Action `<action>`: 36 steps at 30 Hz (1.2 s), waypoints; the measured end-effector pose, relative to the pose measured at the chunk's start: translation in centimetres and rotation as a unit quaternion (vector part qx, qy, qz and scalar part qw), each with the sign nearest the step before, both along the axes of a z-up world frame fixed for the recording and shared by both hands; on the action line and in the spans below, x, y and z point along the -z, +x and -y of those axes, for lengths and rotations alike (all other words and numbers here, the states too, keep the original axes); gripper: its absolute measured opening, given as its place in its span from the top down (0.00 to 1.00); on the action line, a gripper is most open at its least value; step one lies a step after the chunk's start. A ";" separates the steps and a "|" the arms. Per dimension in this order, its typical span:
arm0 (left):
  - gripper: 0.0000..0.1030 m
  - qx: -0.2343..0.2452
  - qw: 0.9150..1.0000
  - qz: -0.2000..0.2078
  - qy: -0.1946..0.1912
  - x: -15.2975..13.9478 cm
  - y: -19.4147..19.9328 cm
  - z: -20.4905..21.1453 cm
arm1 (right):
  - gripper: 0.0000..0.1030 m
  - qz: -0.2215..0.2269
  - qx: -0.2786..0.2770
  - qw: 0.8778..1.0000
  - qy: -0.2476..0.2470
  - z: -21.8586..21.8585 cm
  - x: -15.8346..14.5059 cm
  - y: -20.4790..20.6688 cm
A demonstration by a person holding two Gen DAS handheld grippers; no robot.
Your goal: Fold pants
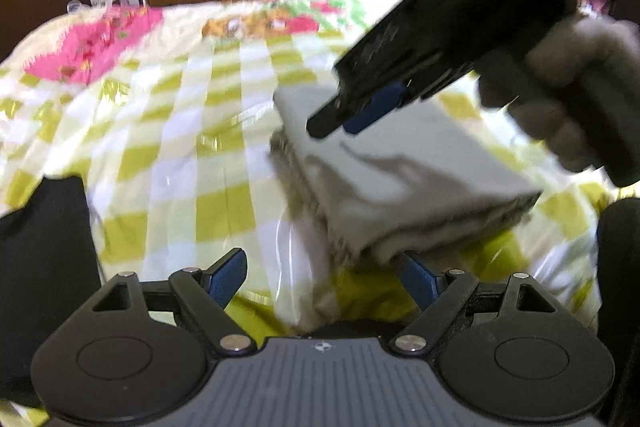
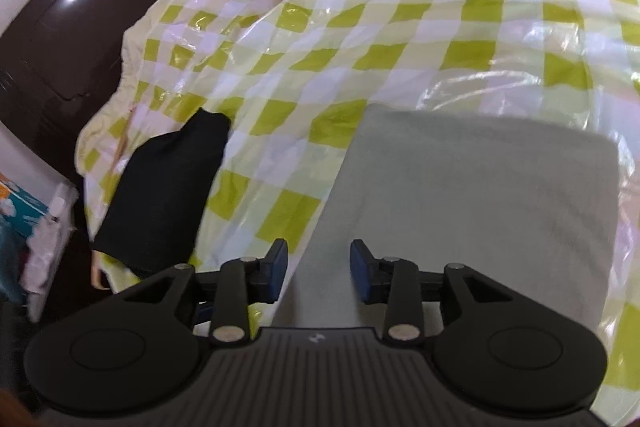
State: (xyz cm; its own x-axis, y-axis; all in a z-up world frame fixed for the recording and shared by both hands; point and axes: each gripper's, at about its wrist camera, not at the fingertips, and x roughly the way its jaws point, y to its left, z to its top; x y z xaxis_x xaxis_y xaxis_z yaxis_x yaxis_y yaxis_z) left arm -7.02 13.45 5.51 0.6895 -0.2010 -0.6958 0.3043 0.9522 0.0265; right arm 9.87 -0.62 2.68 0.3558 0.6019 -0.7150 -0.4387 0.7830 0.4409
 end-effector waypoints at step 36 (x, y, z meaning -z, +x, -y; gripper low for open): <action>0.04 -0.013 1.000 0.000 0.007 1.0 10.0 2.1 | 0.59 0.032 0.116 0.992 -0.032 13.9 1.4 0.8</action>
State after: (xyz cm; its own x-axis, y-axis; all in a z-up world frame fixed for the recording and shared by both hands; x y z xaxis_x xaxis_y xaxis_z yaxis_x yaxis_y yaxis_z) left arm 2.95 11.33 4.47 0.6940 -0.1737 -0.6987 0.2792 0.9594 0.0389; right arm 10.67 -14.48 1.29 0.5257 0.4520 -0.7207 -0.2688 0.8920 0.3633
